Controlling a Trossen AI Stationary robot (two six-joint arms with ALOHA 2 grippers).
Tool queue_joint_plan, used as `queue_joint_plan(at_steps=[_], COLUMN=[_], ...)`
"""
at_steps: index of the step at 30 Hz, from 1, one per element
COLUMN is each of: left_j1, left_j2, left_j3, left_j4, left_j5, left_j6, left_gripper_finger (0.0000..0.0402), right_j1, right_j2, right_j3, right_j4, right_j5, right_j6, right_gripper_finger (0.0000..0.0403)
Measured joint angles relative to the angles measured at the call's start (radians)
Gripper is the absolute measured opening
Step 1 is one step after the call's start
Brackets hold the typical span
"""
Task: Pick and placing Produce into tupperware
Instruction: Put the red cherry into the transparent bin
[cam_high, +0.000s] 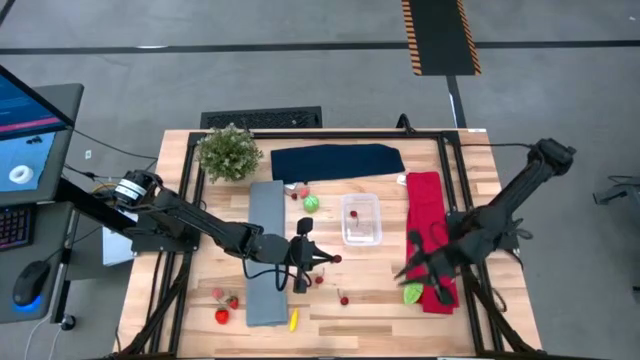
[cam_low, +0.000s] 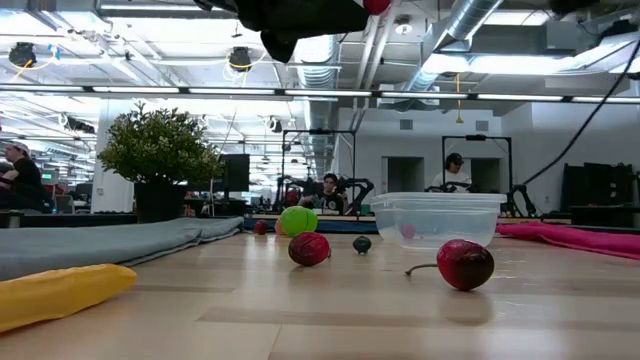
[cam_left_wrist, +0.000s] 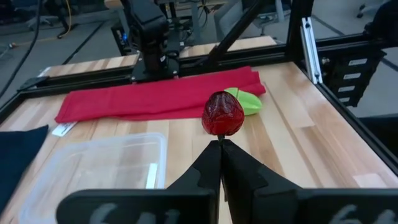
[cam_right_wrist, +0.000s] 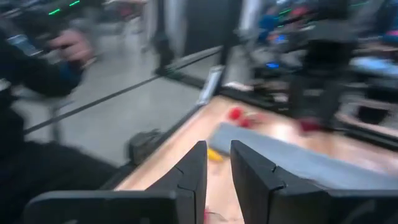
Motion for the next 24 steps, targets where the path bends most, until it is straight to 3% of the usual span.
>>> queue_joint_plan(at_steps=[3,12,18,24], left_j1=[0.005,0.055,0.201,0.343], left_j2=[0.0,0.0,0.001,0.001], left_j3=[0.0,0.0,0.0,0.0], left_j4=[0.002,0.009,0.014,0.013], left_j5=[-0.001,0.009,0.194,0.242], left_j6=[0.0,-0.003,-0.078,-0.153], left_gripper_finger=[0.0,0.0,0.0,0.0], right_j1=[0.029,0.094,0.097,0.092], right_j2=[-0.122,-0.394,-0.497,-0.546], right_j3=[-0.074,-0.222,-0.271,-0.309], right_j4=[-0.017,-0.008,-0.047,-0.058], right_j5=[0.13,0.192,0.244,0.252], right_j6=[-0.005,-0.096,-0.105,-0.102], right_gripper_finger=[0.0095,0.0095,0.0095,0.0095])
